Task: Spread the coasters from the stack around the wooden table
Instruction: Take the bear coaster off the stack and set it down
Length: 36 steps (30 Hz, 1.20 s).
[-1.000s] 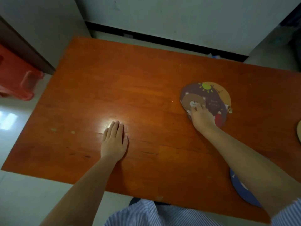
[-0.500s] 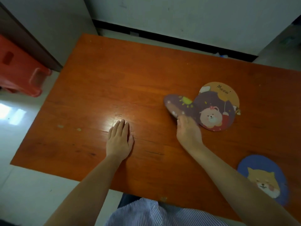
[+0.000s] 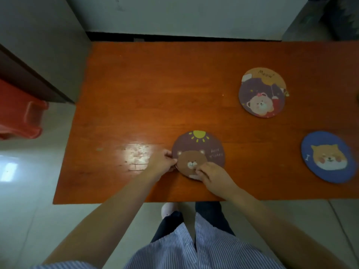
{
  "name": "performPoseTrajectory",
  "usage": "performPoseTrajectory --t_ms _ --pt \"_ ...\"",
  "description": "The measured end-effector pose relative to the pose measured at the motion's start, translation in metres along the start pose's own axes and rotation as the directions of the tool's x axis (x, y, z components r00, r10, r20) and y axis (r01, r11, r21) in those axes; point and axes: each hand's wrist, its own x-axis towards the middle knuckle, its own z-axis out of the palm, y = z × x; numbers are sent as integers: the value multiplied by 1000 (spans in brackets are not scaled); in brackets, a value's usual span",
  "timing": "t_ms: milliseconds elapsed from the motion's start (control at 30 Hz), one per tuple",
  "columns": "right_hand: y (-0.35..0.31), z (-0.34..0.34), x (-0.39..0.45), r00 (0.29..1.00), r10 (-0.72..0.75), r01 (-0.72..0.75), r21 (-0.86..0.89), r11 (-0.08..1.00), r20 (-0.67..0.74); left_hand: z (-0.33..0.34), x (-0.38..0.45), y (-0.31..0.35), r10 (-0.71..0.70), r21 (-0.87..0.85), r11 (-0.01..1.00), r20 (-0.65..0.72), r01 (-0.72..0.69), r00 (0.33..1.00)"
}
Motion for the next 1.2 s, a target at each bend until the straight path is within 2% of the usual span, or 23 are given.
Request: performPoseTrajectory --t_ms 67,133,167,233,333,433,800,1067,1200 --pt "-1 -2 -6 982 122 -113 71 991 -145 0 -3 -12 46 76 996 -9 -46 999" --pt "7 -9 -6 883 332 -327 73 942 -333 2 -7 -17 88 125 989 -23 -85 996" --pt "10 -13 -3 813 459 -455 101 885 -358 3 -9 -18 115 158 982 -42 -107 992" --pt "10 -17 5 720 623 -574 243 782 -304 5 -9 -20 168 217 966 -109 -141 980" --pt "9 -18 17 630 743 -628 414 659 -226 8 -11 -19 181 195 971 -212 -140 960" --pt "14 -23 24 545 823 -684 482 548 -162 10 -12 -18 175 146 979 -273 -139 946" --pt "15 -21 19 652 732 -677 284 679 -195 14 -17 -20 219 222 963 -324 -151 920" --pt "17 -19 17 686 696 -651 245 718 -214 17 -20 -24 253 282 947 -351 -156 902" --pt "22 -23 16 675 713 -654 293 697 -189 23 -19 -22 272 287 942 -346 -175 898"
